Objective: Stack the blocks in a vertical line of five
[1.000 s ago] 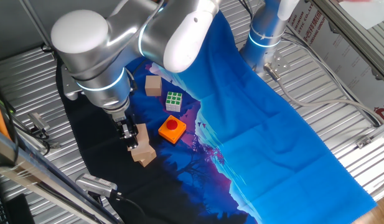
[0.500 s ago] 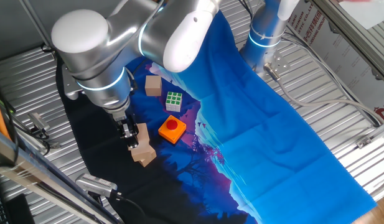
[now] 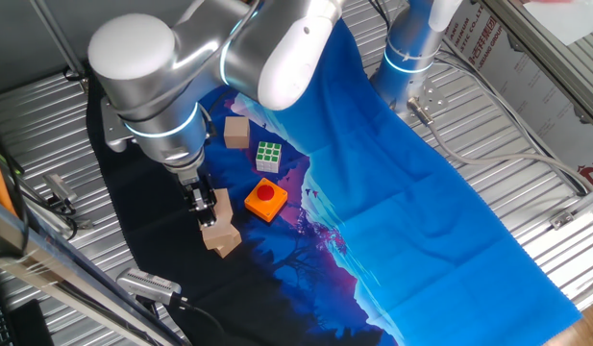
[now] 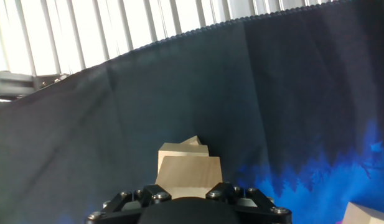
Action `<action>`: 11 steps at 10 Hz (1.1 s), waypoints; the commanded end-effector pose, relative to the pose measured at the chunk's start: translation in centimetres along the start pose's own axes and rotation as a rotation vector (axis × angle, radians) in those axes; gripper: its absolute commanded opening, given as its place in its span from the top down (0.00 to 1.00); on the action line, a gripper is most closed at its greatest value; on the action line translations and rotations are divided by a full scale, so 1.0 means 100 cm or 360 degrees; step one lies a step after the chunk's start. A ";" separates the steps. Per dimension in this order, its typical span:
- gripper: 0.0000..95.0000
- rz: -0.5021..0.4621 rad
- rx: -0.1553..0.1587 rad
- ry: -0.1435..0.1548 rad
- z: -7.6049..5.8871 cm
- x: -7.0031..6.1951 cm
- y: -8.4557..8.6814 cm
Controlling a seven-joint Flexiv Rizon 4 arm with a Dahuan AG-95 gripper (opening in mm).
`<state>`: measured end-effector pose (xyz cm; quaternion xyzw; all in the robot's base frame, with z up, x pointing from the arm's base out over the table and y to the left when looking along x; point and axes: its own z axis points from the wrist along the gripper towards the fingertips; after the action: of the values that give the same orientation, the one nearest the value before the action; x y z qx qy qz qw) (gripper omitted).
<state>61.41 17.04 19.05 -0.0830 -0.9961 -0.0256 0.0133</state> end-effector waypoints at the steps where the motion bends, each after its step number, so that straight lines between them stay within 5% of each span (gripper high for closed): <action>1: 1.00 -0.0012 -0.0003 -0.0014 0.000 0.000 0.000; 2: 1.00 -0.0018 -0.0006 -0.0023 0.000 0.000 0.000; 3: 0.80 -0.0022 -0.0008 -0.0030 0.000 0.000 0.000; 7: 0.80 -0.0058 -0.0013 -0.0060 -0.001 -0.001 -0.002; 8: 1.00 -0.0060 -0.0013 -0.0060 -0.002 -0.002 -0.003; 11: 1.00 -0.0066 -0.0011 -0.0049 -0.004 -0.004 -0.007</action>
<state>61.80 16.31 19.37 -0.0627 -0.9976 -0.0280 -0.0011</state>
